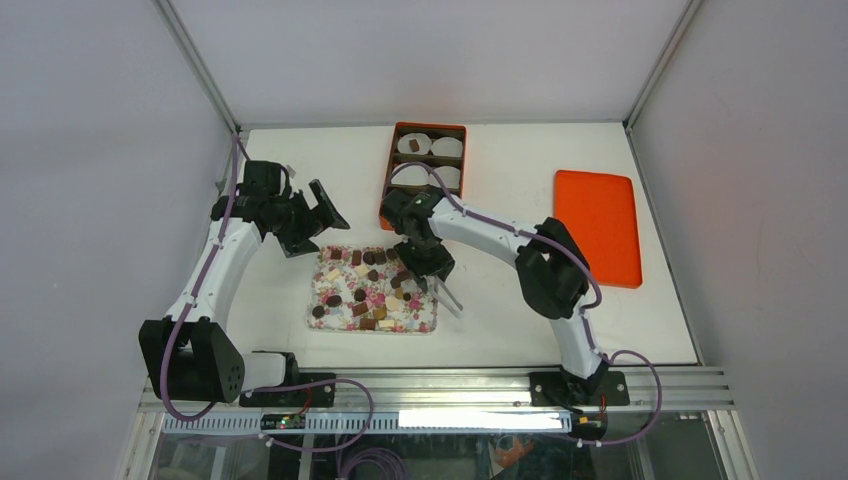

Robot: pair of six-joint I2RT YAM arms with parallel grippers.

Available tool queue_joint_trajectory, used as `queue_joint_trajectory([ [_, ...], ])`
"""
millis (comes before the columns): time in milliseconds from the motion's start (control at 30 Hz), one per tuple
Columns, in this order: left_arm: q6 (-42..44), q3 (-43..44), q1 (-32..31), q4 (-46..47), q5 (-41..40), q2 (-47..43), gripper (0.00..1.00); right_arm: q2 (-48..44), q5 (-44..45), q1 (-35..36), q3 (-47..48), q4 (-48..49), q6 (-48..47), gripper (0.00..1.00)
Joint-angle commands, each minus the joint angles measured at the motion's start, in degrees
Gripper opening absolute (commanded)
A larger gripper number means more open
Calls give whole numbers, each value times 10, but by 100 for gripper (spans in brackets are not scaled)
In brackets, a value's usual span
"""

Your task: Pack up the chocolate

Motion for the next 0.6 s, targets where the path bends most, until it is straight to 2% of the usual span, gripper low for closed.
queue_joint_trajectory([
  [0,-2,5,7,16,11,-17,99,12,8,3,32,11,2,49],
  [167,-2,7,7,16,14,-17,99,14,8,3,33,13,5,45],
  [567,-2,5,7,16,12,-22,99,-22,27,4,34,-11,2,12],
])
